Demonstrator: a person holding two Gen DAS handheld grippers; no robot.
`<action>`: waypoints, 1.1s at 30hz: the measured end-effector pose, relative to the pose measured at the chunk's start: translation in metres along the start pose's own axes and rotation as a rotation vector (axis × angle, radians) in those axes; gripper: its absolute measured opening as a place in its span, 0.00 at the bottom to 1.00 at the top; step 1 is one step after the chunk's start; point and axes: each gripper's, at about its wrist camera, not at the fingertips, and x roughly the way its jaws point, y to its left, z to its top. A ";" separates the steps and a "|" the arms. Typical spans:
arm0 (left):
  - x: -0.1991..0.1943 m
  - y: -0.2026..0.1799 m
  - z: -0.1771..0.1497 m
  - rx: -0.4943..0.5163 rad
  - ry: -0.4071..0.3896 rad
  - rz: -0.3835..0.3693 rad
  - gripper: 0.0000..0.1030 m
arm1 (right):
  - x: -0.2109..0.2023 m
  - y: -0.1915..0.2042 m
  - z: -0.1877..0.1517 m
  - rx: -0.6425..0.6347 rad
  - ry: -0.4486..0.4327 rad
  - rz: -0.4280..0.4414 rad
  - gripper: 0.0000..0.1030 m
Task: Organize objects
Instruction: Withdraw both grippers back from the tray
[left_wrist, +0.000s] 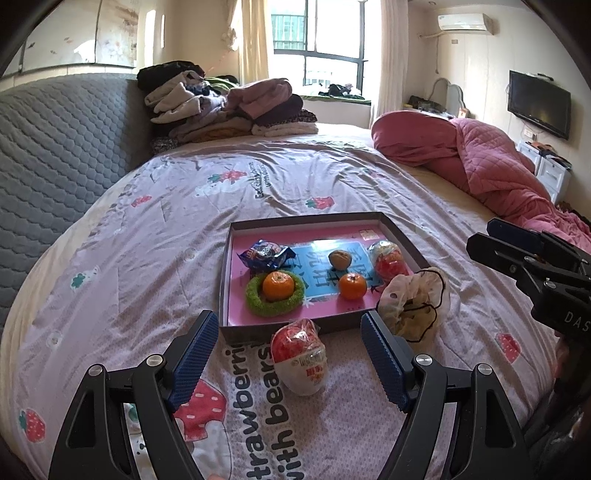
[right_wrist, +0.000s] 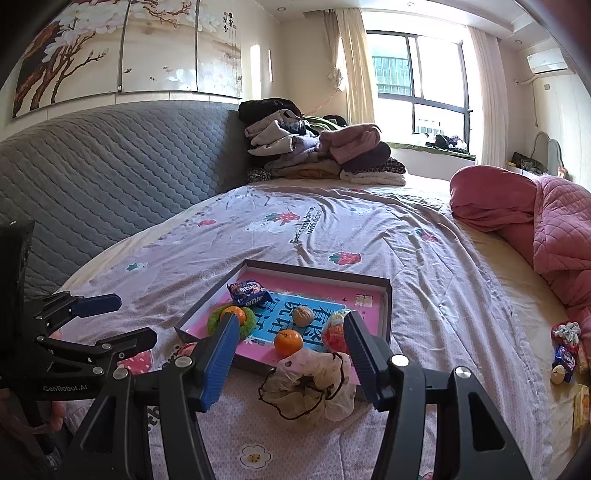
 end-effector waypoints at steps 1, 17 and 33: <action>0.000 0.000 0.000 0.001 0.002 0.000 0.78 | 0.000 0.000 -0.001 0.000 0.002 -0.001 0.56; 0.002 -0.004 -0.008 -0.003 0.018 0.001 0.78 | 0.001 0.004 -0.013 -0.004 0.033 0.003 0.56; 0.012 -0.005 -0.027 -0.007 0.071 0.000 0.78 | 0.007 0.007 -0.031 -0.003 0.077 0.005 0.56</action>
